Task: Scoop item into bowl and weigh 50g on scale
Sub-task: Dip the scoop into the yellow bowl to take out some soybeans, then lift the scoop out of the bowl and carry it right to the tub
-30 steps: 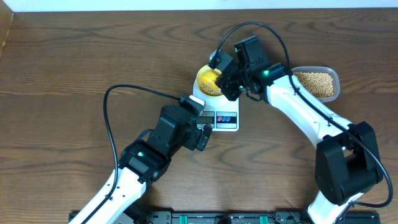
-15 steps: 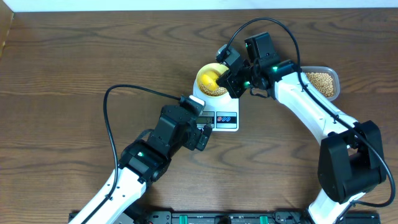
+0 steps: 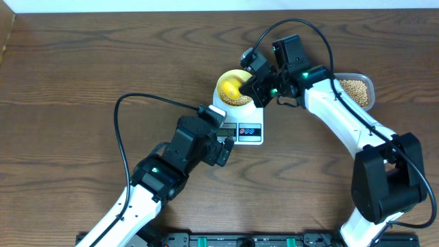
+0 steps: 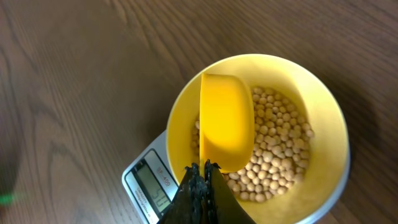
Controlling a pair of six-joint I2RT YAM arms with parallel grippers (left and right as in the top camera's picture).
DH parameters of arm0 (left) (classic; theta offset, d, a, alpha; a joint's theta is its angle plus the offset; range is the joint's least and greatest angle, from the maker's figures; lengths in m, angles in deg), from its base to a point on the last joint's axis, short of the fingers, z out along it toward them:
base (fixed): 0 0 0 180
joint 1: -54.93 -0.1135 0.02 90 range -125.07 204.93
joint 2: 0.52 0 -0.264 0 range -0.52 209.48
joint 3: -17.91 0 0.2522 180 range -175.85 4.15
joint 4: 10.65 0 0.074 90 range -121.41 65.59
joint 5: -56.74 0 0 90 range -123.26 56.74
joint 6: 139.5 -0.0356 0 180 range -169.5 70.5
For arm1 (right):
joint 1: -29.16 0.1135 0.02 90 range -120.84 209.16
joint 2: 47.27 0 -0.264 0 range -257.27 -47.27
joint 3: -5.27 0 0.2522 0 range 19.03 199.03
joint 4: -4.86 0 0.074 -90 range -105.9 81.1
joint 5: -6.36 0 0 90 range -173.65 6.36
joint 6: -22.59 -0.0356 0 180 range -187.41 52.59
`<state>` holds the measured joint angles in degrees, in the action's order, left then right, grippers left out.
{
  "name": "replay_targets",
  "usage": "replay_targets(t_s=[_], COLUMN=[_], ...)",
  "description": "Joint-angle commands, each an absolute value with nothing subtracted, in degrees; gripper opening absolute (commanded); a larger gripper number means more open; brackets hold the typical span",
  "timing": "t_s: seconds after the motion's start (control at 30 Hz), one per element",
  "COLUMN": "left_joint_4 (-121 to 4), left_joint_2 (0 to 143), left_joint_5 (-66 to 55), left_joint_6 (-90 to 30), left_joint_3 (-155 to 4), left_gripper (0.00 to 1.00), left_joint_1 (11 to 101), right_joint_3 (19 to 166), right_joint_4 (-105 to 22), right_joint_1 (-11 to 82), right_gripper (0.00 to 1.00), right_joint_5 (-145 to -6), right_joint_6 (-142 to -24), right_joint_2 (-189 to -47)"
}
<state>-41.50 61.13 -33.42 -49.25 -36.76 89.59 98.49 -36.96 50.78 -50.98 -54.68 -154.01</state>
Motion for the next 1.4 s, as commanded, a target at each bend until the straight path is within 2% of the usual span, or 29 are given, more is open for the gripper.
replay_targets(t_s=[0.0, 0.9, 1.23, 1.37], left_joint_4=[-41.5, -41.5, -41.5, -41.5], left_joint_2=[61.2, 61.2, 61.2, 61.2], left_joint_5=[-33.9, -33.9, -33.9, -33.9], left_joint_6=[-48.4, -48.4, -48.4, -48.4], left_joint_3=[-36.9, -36.9, -36.9, -36.9], left_gripper=[0.98, 0.98, 0.98, 0.98], left_joint_1=[89.3, 89.3, 89.3, 89.3], right_joint_3=[99.6, 99.6, 99.6, 99.6], right_joint_4=[-37.0, -38.7, -43.2, -45.4], right_joint_1=[49.8, 48.4, 44.3, 41.6], right_gripper=[0.01, 0.01, 0.01, 0.01], right_joint_5=[-49.8, -49.8, -50.1, -50.2], right_joint_6=[-56.3, -56.3, -56.5, -60.0], right_joint_2=[-154.4, -147.1, -142.8, -141.4])
